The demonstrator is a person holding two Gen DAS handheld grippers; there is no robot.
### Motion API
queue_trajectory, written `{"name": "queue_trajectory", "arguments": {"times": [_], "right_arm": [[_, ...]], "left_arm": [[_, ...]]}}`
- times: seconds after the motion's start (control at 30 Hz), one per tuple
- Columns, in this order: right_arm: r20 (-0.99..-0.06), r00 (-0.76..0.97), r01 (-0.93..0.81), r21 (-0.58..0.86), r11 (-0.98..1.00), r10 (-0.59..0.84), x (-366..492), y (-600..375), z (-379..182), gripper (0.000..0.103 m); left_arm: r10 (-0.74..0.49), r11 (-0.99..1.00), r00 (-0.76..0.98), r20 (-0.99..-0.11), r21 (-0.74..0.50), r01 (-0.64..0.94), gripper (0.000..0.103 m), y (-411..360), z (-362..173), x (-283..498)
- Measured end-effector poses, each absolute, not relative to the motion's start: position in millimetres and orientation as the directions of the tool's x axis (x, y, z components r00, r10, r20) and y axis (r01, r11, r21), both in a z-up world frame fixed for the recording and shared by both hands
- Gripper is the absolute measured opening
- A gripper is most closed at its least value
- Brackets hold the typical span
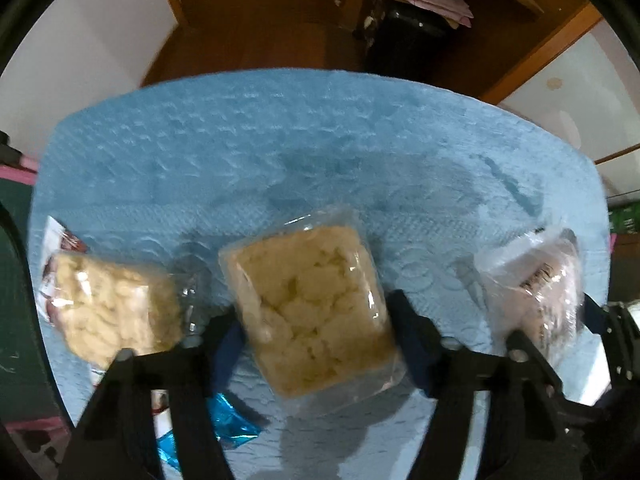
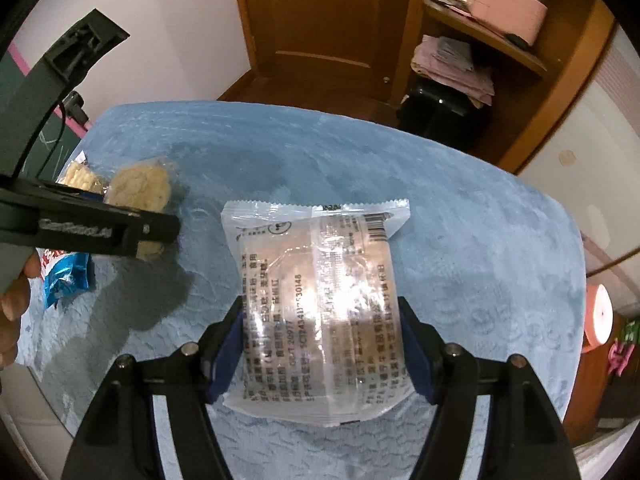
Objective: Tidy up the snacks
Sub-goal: 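Grasp the clear cracker pack with the left tool while the right tool grasps the clear printed bread packet, then carry the cracker pack and bread packet into the tray and open both tools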
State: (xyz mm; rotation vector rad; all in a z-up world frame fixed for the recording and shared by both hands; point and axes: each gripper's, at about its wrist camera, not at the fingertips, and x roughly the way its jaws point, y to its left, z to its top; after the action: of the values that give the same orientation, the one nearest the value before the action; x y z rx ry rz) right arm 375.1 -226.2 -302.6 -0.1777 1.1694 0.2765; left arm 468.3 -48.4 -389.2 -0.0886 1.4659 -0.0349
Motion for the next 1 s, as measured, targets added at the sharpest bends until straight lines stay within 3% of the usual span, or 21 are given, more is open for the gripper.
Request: {"name": "queue_trajectory", "arguments": {"times": [0.3, 0.77, 1.0], "right_arm": [[-0.926, 0.355, -0.265, 0.032, 0.964, 0.129, 353, -230, -291, 0.07], [-0.859, 0.477, -0.227, 0.088, 0.97, 0.189, 264, -220, -183, 0.07], [-0.813, 0.548, -0.19, 0.107, 0.976, 0.196, 180, -196, -119, 0.07]], "left_arm": [[-0.119, 0.992, 0.134, -0.984, -0.123, -0.023, 0.062, -41, -364, 434], [-0.218, 0.959, 0.273, -0.937, -0.154, 0.239, 0.062, -16, -208, 312], [-0.23, 0.938, 0.348, -0.909, -0.112, 0.328, 0.062, 14, -138, 210]]}}
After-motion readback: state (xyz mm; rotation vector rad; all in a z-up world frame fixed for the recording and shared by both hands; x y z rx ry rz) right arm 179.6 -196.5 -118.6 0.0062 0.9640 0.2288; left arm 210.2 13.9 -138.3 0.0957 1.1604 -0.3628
